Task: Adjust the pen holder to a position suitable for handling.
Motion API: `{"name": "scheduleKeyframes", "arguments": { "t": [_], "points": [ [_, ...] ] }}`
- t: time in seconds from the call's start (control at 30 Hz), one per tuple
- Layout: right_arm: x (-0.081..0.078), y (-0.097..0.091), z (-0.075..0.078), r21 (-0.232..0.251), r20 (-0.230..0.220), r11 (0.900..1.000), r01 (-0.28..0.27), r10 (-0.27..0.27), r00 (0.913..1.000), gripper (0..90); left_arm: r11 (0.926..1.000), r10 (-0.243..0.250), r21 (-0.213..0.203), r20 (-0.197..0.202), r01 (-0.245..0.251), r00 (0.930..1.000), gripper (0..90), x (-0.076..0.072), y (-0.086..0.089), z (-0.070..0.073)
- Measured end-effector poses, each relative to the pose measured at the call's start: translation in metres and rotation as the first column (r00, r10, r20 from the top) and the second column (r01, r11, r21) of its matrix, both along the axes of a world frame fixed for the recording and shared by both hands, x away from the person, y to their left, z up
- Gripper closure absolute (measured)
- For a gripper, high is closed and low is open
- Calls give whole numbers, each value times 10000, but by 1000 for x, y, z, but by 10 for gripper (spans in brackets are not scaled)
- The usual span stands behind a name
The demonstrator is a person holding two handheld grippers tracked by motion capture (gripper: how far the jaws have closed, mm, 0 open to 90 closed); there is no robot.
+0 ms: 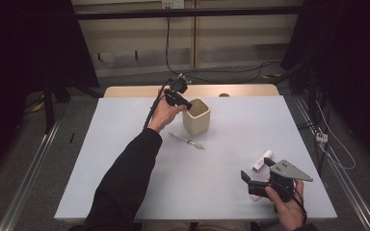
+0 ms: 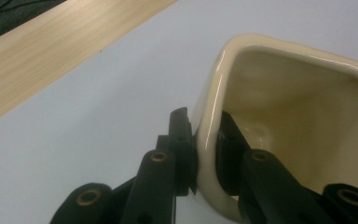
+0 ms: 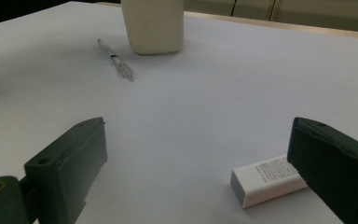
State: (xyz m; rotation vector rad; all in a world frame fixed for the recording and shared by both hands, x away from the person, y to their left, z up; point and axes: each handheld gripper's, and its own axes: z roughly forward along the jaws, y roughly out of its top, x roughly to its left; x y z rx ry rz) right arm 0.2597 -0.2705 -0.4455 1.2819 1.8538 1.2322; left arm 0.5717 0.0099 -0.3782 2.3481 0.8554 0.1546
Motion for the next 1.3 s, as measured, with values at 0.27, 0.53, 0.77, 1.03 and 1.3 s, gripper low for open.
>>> {"name": "scheduleKeyframes", "arguments": {
  "t": [0.27, 0.53, 0.77, 1.03, 1.3],
  "points": [
    [-1, -2, 0, 15, -6, 10000, 73, -73, 10000, 46, 9847, -1691, 452, 132, 1683, 9855, 808, 12, -1, 2],
    [-3, -2, 0, -4, -24, 9999, 156, -156, 9999, 46, 9903, 1321, 510, -557, -1293, 9897, 578, -2, -1, 4],
    [-3, 0, 1, -85, 71, 9999, 101, -100, 9999, 47, 9542, 2990, 371, -754, -2970, 9513, 577, -24, -7, 7],
    [-2, 0, 0, -74, 12, 9999, 90, -90, 10000, 46, 9136, 4061, 634, -967, -4016, 9087, 629, -27, -13, 8],
    [-3, 0, 0, -58, 29, 10000, 76, -75, 10000, 46, 9059, 4209, 818, -642, -4155, 9048, 715, -22, -15, 3]
  ]
}}
